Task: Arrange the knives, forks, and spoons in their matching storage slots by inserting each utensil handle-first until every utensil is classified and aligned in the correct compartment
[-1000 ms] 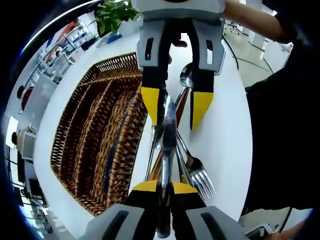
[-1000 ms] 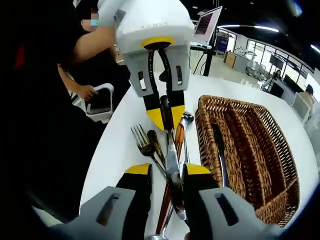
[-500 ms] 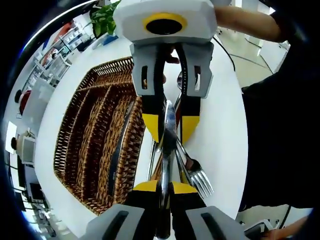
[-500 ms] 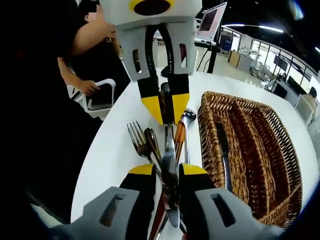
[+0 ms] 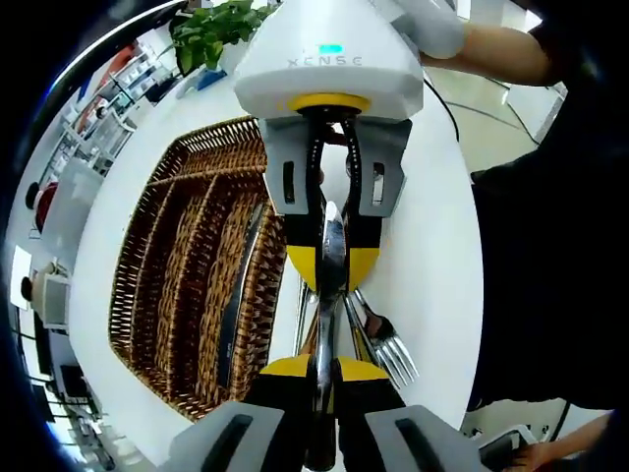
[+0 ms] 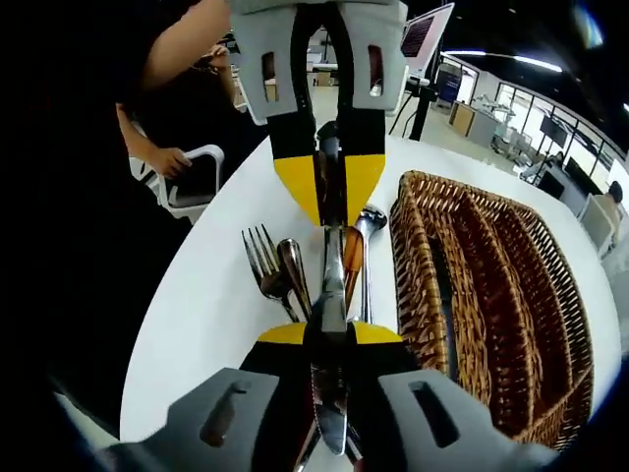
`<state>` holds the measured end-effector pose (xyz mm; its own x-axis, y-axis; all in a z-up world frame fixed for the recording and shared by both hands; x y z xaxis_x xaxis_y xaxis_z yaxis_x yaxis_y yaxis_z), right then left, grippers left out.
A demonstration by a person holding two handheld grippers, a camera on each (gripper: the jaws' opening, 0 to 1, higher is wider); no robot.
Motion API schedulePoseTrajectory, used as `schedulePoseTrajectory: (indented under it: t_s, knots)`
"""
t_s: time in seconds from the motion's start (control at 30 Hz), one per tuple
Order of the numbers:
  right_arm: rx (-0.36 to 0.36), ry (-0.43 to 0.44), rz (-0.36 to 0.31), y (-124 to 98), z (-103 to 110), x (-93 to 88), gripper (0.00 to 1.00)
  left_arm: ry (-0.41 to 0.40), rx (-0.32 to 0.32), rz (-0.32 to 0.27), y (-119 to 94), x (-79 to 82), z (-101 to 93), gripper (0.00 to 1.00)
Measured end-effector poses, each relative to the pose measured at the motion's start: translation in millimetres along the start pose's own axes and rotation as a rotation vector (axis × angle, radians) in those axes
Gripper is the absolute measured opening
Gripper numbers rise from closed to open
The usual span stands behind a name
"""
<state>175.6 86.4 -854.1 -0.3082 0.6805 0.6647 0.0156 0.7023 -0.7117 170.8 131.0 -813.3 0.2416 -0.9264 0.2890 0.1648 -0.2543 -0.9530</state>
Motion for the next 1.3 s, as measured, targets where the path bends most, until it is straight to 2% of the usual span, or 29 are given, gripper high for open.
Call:
schedulePoseTrajectory:
  t_s: [0.2, 0.23, 0.37, 0.6, 0.87, 1.3]
  knots:
    - [-0.022, -0.05, -0.016, -0.3, -1.8, 3.7, 0.12, 0.006, -0.003, 0.012, -0.5, -3.3, 2.8, 0.06]
    - [-0.044, -0.063, -0.024, -1.9, -5.7, 5.9, 0.12, 0.004, -0.001, 0.017, -0.2, -4.7, 3.8, 0.06]
    - [-0.056, -0.054, -0.057, -10.0, -9.4, 15.5, 0.11, 0.01, 0.014, 0.027, -2.2, -9.0, 8.3, 0.06]
    - [-0.082, -0.053, -0.048, -20.8, -14.6, 20.4, 0.11, 0.03, 0.018, -0.016, -10.8, -1.7, 14.5, 0.06]
    - [-0.132, -0.062, -0.039, -40.7, -30.7, 28.0, 0.11, 0.078, 0.041, -0.051, -21.5, 10.5, 28.5, 0.06]
    - [-0.184, -0.077, -0.025, -55.0, -61.0, 33.3, 0.11, 0.135, 0.076, -0.059, -27.5, 23.2, 60.2, 0.06]
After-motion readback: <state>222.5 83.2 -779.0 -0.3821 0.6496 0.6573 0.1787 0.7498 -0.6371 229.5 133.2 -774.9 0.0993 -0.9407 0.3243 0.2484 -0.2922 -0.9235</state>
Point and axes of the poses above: the point that each gripper's makers call its tool centre point, and the gripper's own axes: y roughly forward along the fingers, z roughly to its left, x roughly out of its top, the point moved 1 cm from there along -y, roughly backward along the fingers, and after that the axes turned 10 degrees about -y, right-handed, at the moved point
